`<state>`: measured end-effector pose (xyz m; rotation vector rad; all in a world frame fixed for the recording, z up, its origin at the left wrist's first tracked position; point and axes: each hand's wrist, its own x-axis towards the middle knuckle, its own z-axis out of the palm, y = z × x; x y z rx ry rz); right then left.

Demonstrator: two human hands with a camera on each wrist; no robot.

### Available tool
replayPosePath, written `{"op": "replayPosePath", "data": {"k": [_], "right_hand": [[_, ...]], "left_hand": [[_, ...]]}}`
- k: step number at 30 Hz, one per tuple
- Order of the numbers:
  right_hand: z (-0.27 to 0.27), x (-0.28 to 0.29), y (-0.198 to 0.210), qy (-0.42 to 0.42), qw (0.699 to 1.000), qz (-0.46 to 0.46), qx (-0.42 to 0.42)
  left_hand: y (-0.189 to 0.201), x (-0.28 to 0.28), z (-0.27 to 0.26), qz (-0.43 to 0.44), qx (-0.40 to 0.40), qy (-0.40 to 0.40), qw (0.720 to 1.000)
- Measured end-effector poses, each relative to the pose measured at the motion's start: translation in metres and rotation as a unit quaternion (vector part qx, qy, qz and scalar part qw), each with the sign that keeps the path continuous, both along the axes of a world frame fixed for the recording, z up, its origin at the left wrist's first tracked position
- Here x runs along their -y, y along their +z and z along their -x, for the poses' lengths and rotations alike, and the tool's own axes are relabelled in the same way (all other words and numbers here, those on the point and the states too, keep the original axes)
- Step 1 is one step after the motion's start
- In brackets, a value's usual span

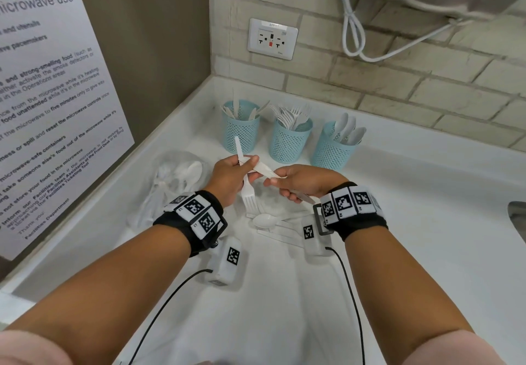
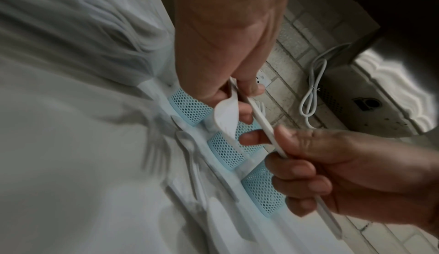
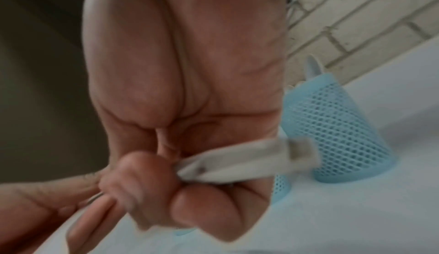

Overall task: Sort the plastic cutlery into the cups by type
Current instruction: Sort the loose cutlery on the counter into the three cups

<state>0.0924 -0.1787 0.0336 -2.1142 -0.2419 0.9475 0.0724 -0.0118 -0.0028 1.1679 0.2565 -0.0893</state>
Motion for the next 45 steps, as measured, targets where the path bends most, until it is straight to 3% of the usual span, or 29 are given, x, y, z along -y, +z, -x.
{"op": "replayPosePath", "data": {"k": [3, 8, 14, 17, 21, 26, 28, 32, 39, 41, 43, 45], "right_hand": [[-0.005, -0.005, 0.001, 0.002, 0.998, 0.013, 0.060], [-0.019, 0.012, 0.000, -0.108, 0.986, -0.020, 0.122], [-0.025, 0.006, 0.006, -0.212, 0.962, -0.120, 0.123], [-0.038, -0.008, 0.023, -0.251, 0.936, -0.198, 0.150], [-0.058, -0.029, 0.054, -0.272, 0.894, -0.256, 0.248], [-0.084, -0.058, 0.060, -0.324, 0.827, -0.277, 0.366], [-0.092, -0.069, 0.055, -0.324, 0.829, -0.248, 0.382], [-0.109, -0.081, 0.046, -0.245, 0.869, -0.070, 0.424], [-0.129, -0.085, 0.025, -0.146, 0.901, 0.122, 0.389], [-0.130, -0.084, 0.025, -0.130, 0.910, 0.120, 0.375], [-0.126, -0.079, 0.028, -0.155, 0.914, 0.057, 0.370], [-0.121, -0.070, 0.033, -0.205, 0.893, -0.019, 0.400]], "left_hand": [[0.003, 0.000, -0.001, 0.013, 0.011, 0.003, 1.000], [0.004, -0.006, -0.002, 0.024, 0.003, 0.027, 0.999], [0.005, -0.008, -0.003, 0.000, -0.047, 0.026, 0.999], [0.010, -0.007, -0.003, 0.036, -0.066, 0.045, 0.996], [0.017, -0.007, -0.006, 0.085, -0.081, 0.090, 0.989], [0.023, -0.012, -0.007, 0.064, -0.051, 0.116, 0.990], [0.025, -0.015, -0.008, 0.033, -0.031, 0.122, 0.991], [0.026, -0.018, -0.008, -0.027, -0.003, 0.124, 0.992], [0.023, -0.020, -0.010, -0.052, 0.009, 0.144, 0.988], [0.022, -0.021, -0.012, -0.031, 0.010, 0.156, 0.987], [0.021, -0.021, -0.014, -0.002, 0.005, 0.170, 0.986], [0.021, -0.023, -0.015, 0.045, 0.000, 0.178, 0.983]]}}
